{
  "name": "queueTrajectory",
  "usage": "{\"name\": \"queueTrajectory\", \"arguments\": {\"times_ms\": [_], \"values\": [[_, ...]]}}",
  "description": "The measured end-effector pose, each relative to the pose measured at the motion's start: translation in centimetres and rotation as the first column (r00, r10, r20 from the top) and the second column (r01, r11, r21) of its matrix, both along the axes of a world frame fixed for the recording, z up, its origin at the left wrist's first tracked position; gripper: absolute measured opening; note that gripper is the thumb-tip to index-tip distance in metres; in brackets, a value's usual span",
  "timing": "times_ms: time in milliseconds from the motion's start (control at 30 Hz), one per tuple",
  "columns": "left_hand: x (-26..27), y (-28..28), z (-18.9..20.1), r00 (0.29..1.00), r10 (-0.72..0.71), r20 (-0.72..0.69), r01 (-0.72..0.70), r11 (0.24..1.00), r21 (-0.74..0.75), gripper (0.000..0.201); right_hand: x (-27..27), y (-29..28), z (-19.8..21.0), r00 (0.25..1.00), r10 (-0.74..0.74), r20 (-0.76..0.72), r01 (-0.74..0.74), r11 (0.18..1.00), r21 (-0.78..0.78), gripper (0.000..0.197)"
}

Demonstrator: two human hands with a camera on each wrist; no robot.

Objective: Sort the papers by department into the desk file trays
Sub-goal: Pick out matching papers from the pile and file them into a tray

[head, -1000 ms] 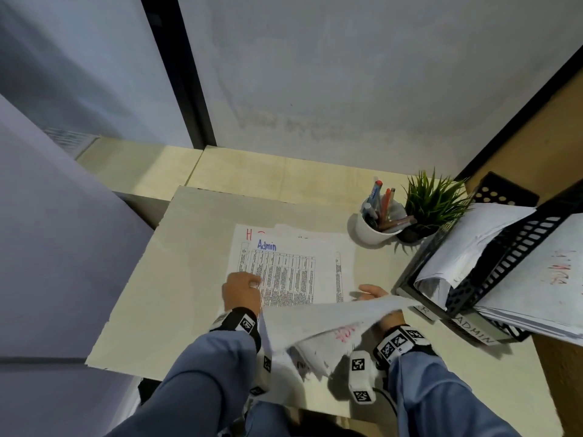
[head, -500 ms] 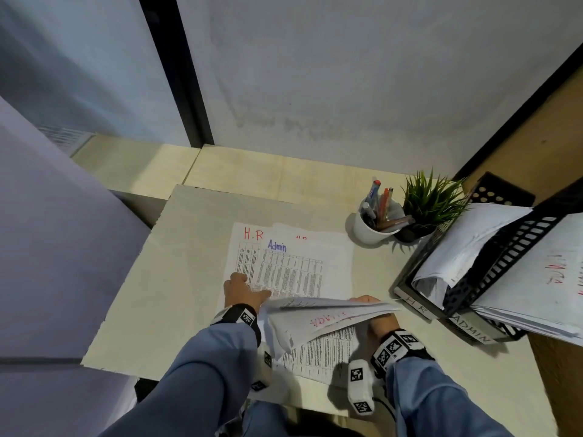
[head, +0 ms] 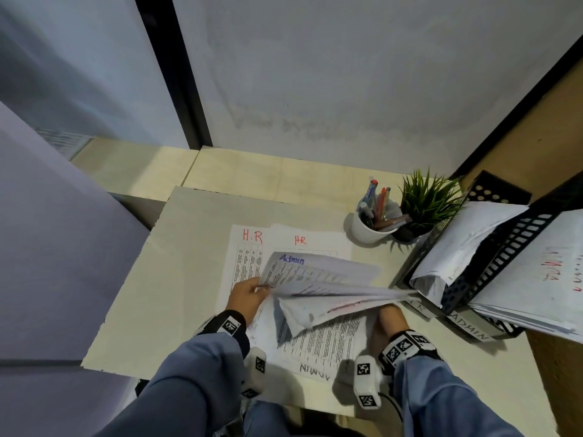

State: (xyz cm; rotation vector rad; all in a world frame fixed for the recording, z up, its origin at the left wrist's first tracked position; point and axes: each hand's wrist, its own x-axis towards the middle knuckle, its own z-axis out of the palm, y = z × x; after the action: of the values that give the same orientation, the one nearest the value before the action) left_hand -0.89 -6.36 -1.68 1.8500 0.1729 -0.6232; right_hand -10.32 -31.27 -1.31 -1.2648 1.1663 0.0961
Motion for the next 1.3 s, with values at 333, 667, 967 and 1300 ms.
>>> {"name": "queueTrajectory", "arguments": {"times_ms": [333,667,967,1300], "values": [[0.0,-2.4,4.0,0.996,0.038,-0.082,-0.044,0.997,-0.064,0.088,1.7,-0.2,2.9,0.947,-0.119,0.3,0.065,0.981,0.183,0.038],[0.1,-5.3,10.3,0.934,0.086,0.346,0.002,0.969,-0.247,0.018,3.0,0.7,10.6,0.767,0.159,0.622,0.048,0.952,-0.303,0.03],[-2.2,-5.2,6.9,0.986,-0.017,0.164,0.027,0.998,-0.06,0.007,1.5,3.0,7.5,0.924,0.148,0.352,-0.043,0.956,-0.289,0.019],[-3.4,-7.3,8.5,0.97,-0.024,0.243,0.039,0.997,-0.059,0.018,-0.8,1.8,9.7,0.948,0.086,0.305,-0.031,0.983,-0.18,0.003]]}}
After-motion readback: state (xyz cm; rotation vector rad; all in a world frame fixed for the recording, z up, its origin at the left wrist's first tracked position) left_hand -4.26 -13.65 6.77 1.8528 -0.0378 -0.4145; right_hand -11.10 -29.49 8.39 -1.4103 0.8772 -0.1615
